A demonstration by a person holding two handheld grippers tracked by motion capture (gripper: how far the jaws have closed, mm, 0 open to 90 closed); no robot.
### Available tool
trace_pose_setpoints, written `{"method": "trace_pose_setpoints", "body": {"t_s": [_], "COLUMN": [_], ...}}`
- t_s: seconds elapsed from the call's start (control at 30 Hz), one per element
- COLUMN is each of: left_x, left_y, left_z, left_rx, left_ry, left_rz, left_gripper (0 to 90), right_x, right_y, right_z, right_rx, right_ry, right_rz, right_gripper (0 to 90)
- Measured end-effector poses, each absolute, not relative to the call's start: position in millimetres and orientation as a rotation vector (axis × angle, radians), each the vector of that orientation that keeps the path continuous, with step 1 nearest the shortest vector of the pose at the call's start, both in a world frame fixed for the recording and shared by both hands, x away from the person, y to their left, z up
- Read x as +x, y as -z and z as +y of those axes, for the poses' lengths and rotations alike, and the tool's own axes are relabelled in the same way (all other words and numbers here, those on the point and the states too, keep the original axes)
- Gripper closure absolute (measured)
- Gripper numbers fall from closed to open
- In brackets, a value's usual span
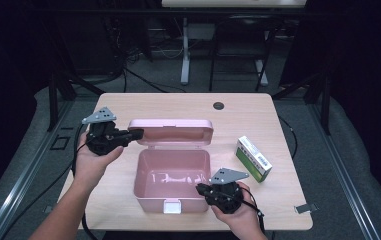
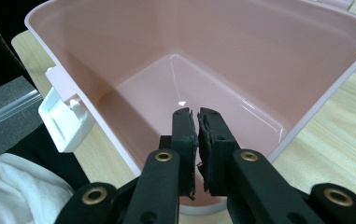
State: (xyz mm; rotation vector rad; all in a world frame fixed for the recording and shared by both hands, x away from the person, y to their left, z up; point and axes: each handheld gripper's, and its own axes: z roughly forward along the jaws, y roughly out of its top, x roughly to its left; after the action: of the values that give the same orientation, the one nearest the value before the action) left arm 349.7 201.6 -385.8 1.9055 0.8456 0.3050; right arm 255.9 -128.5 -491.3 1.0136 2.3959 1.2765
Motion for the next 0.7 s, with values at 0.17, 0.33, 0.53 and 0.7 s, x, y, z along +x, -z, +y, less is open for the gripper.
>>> {"method": "trace_pose_setpoints", "body": {"t_s": [0.17, 0.33, 0.53, 0.7], "left_x": [353, 356, 360, 364], "left_y": [387, 388, 389, 392], "left_z": [201, 201, 201, 201], "left_rx": [1.904, 1.908, 1.904, 1.903], "left_ry": [-0.309, -0.308, -0.310, -0.311], "left_rz": [0.854, 0.859, 0.869, 0.882], "left_gripper": [89.9, 89.8, 89.8, 89.5], "right_x": [256, 256, 257, 257], "right_y": [491, 491, 491, 492], "right_z": [-129, -129, -129, -130], "right_rx": [1.021, 1.023, 1.023, 1.022], "right_ry": [-1.284, -1.288, -1.292, -1.294], "right_rz": [2.398, 2.399, 2.399, 2.398], "right_gripper": [85.0, 85.0, 85.0, 85.2]}}
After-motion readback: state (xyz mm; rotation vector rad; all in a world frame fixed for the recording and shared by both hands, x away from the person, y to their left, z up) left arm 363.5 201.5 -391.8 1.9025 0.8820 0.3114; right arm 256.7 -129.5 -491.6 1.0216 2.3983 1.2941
